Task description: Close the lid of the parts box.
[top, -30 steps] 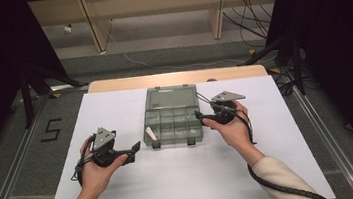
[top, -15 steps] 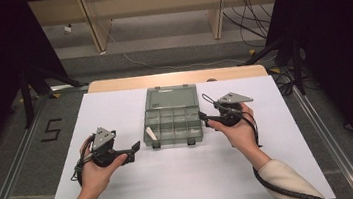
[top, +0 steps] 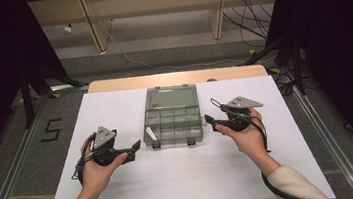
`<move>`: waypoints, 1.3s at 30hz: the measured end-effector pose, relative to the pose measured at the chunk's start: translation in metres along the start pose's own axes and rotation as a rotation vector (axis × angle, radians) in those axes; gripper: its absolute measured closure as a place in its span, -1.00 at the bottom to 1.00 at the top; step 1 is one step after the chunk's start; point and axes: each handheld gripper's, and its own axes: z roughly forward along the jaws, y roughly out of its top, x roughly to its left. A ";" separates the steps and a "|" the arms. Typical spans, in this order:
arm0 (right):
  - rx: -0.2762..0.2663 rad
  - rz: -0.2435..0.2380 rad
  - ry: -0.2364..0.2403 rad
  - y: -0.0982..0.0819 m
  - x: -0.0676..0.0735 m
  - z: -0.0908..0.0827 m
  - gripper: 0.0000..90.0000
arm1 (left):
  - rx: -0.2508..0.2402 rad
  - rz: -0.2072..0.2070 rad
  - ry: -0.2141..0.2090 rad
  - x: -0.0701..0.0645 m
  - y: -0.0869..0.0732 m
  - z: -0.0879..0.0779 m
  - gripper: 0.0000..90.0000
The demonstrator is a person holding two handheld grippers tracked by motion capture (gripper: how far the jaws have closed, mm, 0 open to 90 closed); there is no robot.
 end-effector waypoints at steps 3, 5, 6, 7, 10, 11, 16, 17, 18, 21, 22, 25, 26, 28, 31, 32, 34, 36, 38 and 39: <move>-0.001 0.011 0.005 0.000 0.003 -0.006 -0.41 | -0.003 -0.002 0.000 0.000 0.001 0.000 -0.91; -0.010 0.009 0.005 -0.002 0.004 -0.008 -0.41 | -0.002 -0.001 0.000 0.000 0.002 0.000 -0.90; -0.010 0.002 -0.006 -0.003 0.003 -0.009 -0.41 | -0.002 0.004 -0.004 0.000 0.002 0.001 -0.89; 0.006 0.015 -0.016 -0.003 0.005 -0.011 -0.41 | -0.004 -0.002 -0.006 -0.001 0.003 0.001 -0.88; -0.006 0.017 0.010 -0.006 0.005 -0.017 -0.41 | 0.000 0.003 -0.006 0.000 0.007 0.003 -0.85; -0.011 0.004 -0.021 -0.007 0.004 -0.018 -0.41 | -0.002 -0.001 -0.008 0.000 0.009 0.004 -0.84; -0.007 -0.004 -0.015 -0.013 0.004 -0.029 -0.41 | 0.016 -0.007 -0.001 0.004 0.017 0.015 -0.77; -0.015 0.015 0.004 -0.015 0.005 -0.032 -0.41 | 0.019 -0.007 0.001 0.005 0.020 0.019 -0.75; -0.008 -0.002 -0.008 -0.016 0.004 -0.035 -0.41 | 0.020 -0.015 0.002 0.006 0.022 0.022 -0.72; -0.010 0.014 0.002 -0.019 0.004 -0.040 -0.41 | 0.024 -0.019 0.002 0.010 0.030 0.034 -0.66; -0.035 0.005 -0.008 -0.021 0.004 -0.040 -0.41 | 0.029 -0.027 0.002 0.012 0.033 0.038 -0.66; -0.032 0.009 -0.001 -0.024 0.005 -0.045 -0.41 | 0.050 -0.026 0.010 0.017 0.042 0.053 -0.64; -0.023 0.015 0.000 -0.025 0.006 -0.047 -0.41 | 0.054 -0.037 0.013 0.018 0.045 0.058 -0.61; -0.019 0.015 0.001 -0.027 0.007 -0.050 -0.41 | 0.078 -0.040 0.022 0.023 0.051 0.068 -0.54; -0.032 0.010 -0.004 -0.029 0.007 -0.053 -0.41 | 0.101 -0.055 0.034 0.028 0.059 0.084 -0.39; -0.034 0.008 -0.005 -0.030 0.007 -0.054 -0.41 | 0.111 -0.056 0.038 0.029 0.062 0.089 -0.36; -0.031 0.010 -0.004 -0.031 0.007 -0.056 -0.41 | 0.144 -0.045 0.040 0.032 0.067 0.097 -0.28; -0.019 0.017 -0.005 -0.032 0.007 -0.058 -0.41 | 0.171 -0.036 0.043 0.034 0.072 0.105 -0.20; -0.032 0.005 -0.019 -0.034 0.006 -0.057 -0.41 | 0.169 -0.063 0.046 0.034 0.076 0.114 -0.11; -0.035 0.008 -0.016 -0.034 0.006 -0.058 -0.41 | 0.178 -0.069 0.046 0.034 0.077 0.118 -0.07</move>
